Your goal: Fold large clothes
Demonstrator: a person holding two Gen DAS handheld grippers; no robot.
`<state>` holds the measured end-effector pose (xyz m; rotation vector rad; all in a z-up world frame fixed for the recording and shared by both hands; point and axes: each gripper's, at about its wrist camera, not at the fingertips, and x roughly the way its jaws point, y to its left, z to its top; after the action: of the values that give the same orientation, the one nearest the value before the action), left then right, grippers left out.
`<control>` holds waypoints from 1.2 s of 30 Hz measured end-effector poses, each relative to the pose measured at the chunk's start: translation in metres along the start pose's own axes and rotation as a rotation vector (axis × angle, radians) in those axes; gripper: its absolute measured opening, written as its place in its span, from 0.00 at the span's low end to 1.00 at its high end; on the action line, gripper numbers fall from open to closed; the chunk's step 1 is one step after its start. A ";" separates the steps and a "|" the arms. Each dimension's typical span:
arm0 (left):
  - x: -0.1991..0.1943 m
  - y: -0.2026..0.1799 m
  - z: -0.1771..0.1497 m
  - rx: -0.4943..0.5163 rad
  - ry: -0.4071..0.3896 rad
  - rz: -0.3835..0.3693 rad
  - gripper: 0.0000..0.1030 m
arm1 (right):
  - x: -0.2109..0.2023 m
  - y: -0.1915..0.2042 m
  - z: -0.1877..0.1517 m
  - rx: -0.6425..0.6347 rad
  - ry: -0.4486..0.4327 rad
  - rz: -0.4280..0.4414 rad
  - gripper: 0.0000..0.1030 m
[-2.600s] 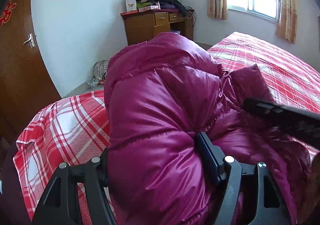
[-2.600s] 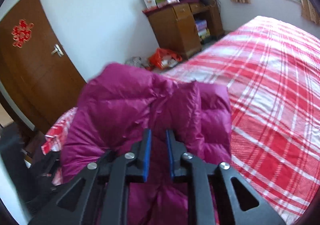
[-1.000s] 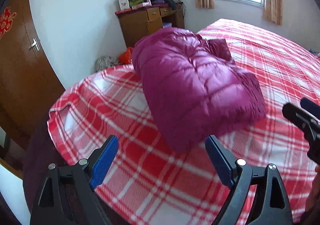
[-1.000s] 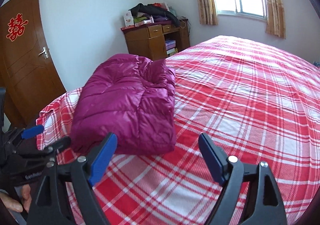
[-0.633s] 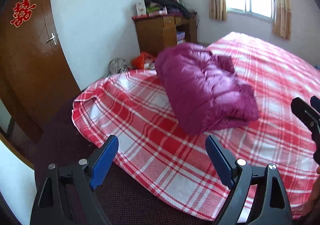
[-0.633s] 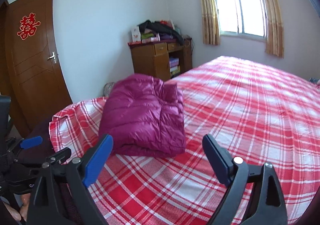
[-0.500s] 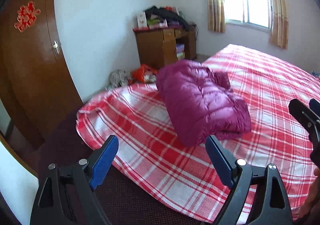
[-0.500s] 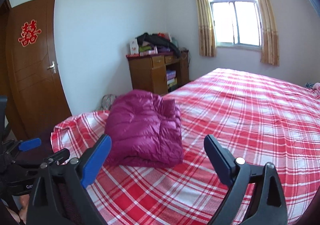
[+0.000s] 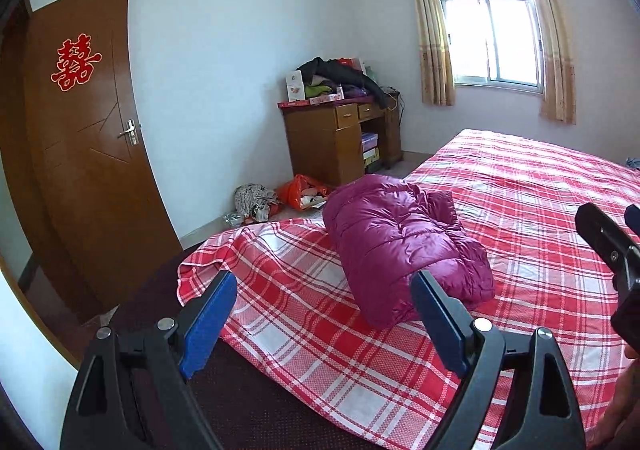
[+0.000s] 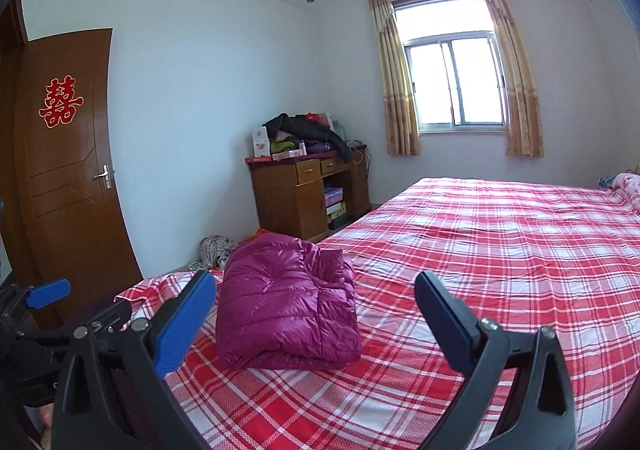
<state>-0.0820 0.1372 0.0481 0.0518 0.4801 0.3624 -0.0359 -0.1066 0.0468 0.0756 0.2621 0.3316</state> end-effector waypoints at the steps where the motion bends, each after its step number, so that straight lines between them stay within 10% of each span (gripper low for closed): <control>1: -0.001 0.000 0.000 -0.004 -0.001 -0.005 0.87 | 0.000 0.000 -0.001 0.000 0.000 -0.002 0.98; 36: -0.008 -0.005 0.001 0.011 -0.012 -0.006 0.87 | -0.007 -0.005 0.003 0.017 -0.006 -0.012 0.98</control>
<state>-0.0869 0.1293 0.0518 0.0633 0.4705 0.3528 -0.0397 -0.1133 0.0508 0.0919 0.2592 0.3167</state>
